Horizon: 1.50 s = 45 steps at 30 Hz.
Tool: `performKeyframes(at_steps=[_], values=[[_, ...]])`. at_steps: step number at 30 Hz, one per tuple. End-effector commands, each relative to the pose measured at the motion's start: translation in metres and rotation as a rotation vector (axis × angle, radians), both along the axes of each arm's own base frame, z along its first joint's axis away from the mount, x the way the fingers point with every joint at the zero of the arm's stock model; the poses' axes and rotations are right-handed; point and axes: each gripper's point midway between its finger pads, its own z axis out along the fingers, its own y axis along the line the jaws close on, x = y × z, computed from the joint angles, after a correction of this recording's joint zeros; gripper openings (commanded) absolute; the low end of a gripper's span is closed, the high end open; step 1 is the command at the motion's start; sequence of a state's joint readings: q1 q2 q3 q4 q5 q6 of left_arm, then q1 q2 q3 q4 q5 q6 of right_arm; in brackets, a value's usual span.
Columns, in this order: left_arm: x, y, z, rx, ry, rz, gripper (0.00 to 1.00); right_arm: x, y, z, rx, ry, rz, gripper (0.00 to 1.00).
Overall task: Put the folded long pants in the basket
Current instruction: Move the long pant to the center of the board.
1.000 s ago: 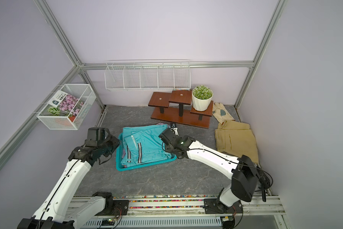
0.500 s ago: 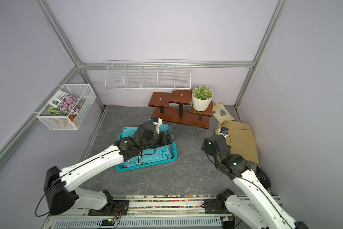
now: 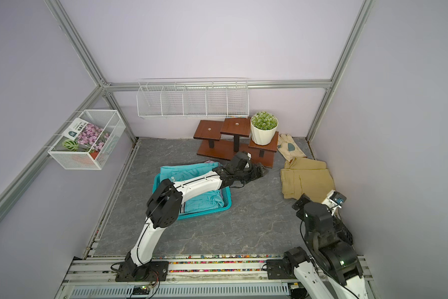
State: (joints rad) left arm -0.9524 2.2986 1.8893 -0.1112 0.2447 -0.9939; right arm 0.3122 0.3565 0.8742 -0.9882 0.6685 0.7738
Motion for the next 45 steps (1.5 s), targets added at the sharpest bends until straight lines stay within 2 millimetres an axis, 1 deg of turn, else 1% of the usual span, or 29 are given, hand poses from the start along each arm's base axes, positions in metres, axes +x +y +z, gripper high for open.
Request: performKeyframes(at_steps=[1,2,3,6,8,11,15,18,22,28,30,33,34,36,38,39,42,45], values=[[-0.008,-0.028,-0.005,-0.015,0.029,-0.044,0.95,-0.011,-0.007,0.007,0.003,-0.043,-0.022,0.99],[-0.007,-0.034,-0.010,-0.016,0.039,-0.046,0.95,-0.011,-0.006,0.010,0.003,-0.041,-0.011,0.99],[-0.005,-0.037,-0.020,-0.007,0.053,-0.042,0.94,-0.010,-0.004,0.011,0.001,-0.029,0.000,0.99],[-0.002,-0.050,-0.041,0.002,0.066,-0.054,0.93,-0.004,0.001,0.009,0.002,0.008,0.016,0.99],[-0.004,-0.062,-0.048,-0.009,0.058,-0.074,0.93,-0.001,0.003,0.010,0.003,0.003,0.028,0.99],[-0.007,-0.077,-0.059,-0.014,0.056,-0.094,0.93,-0.003,0.003,0.015,-0.002,-0.010,0.036,0.99],[-0.007,-0.088,-0.077,-0.046,0.088,-0.098,0.92,-0.007,0.003,0.020,-0.006,-0.013,0.046,0.98],[-0.009,-0.093,-0.093,-0.061,0.104,-0.103,0.90,-0.008,0.005,0.020,0.003,-0.022,0.062,0.98],[-0.019,-0.104,-0.106,-0.079,0.147,-0.118,0.87,-0.009,0.007,0.023,0.009,-0.039,0.078,0.99],[-0.048,-0.122,-0.112,-0.096,0.138,-0.159,0.78,-0.009,0.009,0.025,0.009,-0.048,0.100,0.99],[-0.057,-0.126,-0.114,-0.095,0.137,-0.171,0.71,-0.009,0.011,0.024,0.012,-0.055,0.110,0.99],[-0.060,-0.128,-0.118,-0.093,0.139,-0.169,0.62,-0.009,0.012,0.024,0.015,-0.059,0.120,0.99],[-0.060,-0.128,-0.119,-0.095,0.143,-0.169,0.55,-0.009,0.013,0.024,0.014,-0.055,0.123,0.99],[-0.061,-0.129,-0.123,-0.096,0.150,-0.169,0.34,-0.009,0.014,0.024,0.017,-0.057,0.127,0.99],[-0.060,-0.128,-0.127,-0.089,0.156,-0.166,0.08,-0.009,0.014,0.023,0.016,-0.054,0.129,0.99],[-0.060,-0.127,-0.128,-0.086,0.157,-0.164,0.00,-0.009,0.014,0.023,0.015,-0.054,0.129,0.99],[-0.052,-0.120,-0.130,-0.070,0.160,-0.138,0.00,-0.009,0.014,0.021,0.012,-0.052,0.130,0.99],[-0.043,-0.103,-0.124,-0.061,0.154,-0.112,0.00,-0.009,0.014,0.019,0.007,-0.047,0.128,0.99]])
